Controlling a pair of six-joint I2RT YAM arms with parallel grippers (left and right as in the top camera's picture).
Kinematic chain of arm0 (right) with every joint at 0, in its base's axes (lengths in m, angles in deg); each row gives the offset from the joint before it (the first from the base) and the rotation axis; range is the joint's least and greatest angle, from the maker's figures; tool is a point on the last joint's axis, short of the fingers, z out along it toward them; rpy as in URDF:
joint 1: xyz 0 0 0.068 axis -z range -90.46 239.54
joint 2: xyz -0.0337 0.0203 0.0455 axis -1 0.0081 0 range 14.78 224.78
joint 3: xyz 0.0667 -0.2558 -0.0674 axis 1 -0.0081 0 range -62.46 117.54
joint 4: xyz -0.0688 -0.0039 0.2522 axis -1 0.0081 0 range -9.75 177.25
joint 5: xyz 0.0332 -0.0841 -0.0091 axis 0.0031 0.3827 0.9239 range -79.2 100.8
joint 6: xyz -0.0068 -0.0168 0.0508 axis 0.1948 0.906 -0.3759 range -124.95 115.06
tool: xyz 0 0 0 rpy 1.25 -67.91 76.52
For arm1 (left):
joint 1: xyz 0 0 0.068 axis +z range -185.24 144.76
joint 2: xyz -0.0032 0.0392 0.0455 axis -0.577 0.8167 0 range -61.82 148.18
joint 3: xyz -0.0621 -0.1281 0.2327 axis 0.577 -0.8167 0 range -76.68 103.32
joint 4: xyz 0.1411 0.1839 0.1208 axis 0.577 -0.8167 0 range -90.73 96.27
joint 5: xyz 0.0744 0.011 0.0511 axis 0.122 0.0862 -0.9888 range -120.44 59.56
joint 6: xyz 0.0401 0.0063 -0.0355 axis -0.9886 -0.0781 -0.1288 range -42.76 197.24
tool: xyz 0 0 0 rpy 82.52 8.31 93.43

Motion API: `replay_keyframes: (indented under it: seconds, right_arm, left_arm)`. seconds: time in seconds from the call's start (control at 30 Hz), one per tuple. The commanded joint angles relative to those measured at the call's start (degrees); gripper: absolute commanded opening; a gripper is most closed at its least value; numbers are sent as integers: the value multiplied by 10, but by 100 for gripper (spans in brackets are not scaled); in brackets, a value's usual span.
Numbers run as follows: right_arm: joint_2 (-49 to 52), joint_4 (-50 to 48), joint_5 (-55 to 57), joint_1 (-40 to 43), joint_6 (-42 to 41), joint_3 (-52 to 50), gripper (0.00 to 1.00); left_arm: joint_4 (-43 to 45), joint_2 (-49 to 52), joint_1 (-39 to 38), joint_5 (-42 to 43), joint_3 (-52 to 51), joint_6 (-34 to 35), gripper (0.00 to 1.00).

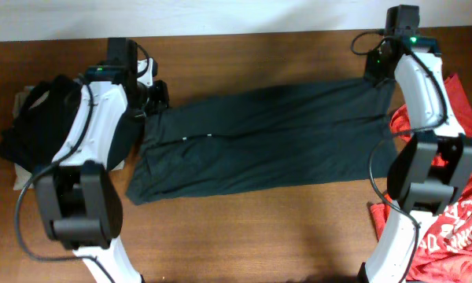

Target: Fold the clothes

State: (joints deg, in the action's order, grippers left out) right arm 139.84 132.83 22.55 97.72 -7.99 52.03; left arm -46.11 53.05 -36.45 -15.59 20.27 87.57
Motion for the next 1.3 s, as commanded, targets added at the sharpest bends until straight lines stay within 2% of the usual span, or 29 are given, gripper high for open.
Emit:
replay_keyframes:
  seconds: [0.0, 0.07, 0.17, 0.3, 0.33, 0.37, 0.4, 0.43, 0.5, 0.57, 0.6, 0.67, 0.77, 0.87, 0.97, 1.07, 1.13, 1.27]
  right_arm:
    - [-15, 81, 47, 0, -4, 0, 4]
    - [-15, 154, 48, 13, -4, 0, 4]
    - [-15, 210, 35, 33, -4, 0, 4]
    - [-15, 262, 40, 50, -4, -1, 6]
    - [-14, 275, 39, 61, -4, -3, 9]
    - [-12, 281, 36, 68, -4, -4, 16]
    - [-12, 289, 22, 76, -4, -7, 18]
    - [-12, 302, 18, 83, -4, -11, 23]
    - [-12, 323, 18, 92, -4, -21, 29]
    - [-12, 325, 1, 99, -4, -34, 33]
    - [-12, 325, -11, 102, -3, -43, 36]
    - [-12, 318, -34, 103, 24, -53, 41]
    - [-12, 308, -172, 113, 129, -55, 56]
    - [-11, 289, -192, 143, 136, -73, 66]
    - [-12, 244, -277, 167, 178, -130, 67]
    - [-11, 207, -280, 166, 176, -153, 69]
    - [-11, 207, -281, 165, 176, -153, 71]
    - [-11, 207, -280, 165, 172, -154, 72]
  left_arm:
    - [-82, -50, -1, 6, 3, 4, 1]
    - [-163, -56, -1, 7, 3, 3, 1]
    - [-252, -56, -2, 6, 1, 3, 0]
    - [-266, -56, -11, 6, -28, 3, 1]
    - [-263, -56, -18, 3, -46, 3, 0]
    - [-260, -56, -27, 0, -67, 3, 2]
    - [-259, -56, -34, -18, -90, 3, 6]
    - [-262, -56, -39, -43, -111, 3, 25]
    - [-268, -56, -40, -59, -140, 3, 41]
    - [-269, -56, -40, -59, -146, 3, 48]
    - [-269, -56, -40, -59, -144, 3, 48]
    - [-259, -56, -40, -56, -123, 3, 47]
    - [-214, -56, -42, -13, -76, 3, 47]
    - [-171, -56, -66, 4, -78, 3, 47]
    - [-138, -56, -95, 4, -80, 3, 47]
    - [-87, -46, -137, -2, -81, 5, 49]
    - [-59, -28, -153, -43, -81, 34, 50]
    - [-10, 35, -196, -33, -81, 49, 51]
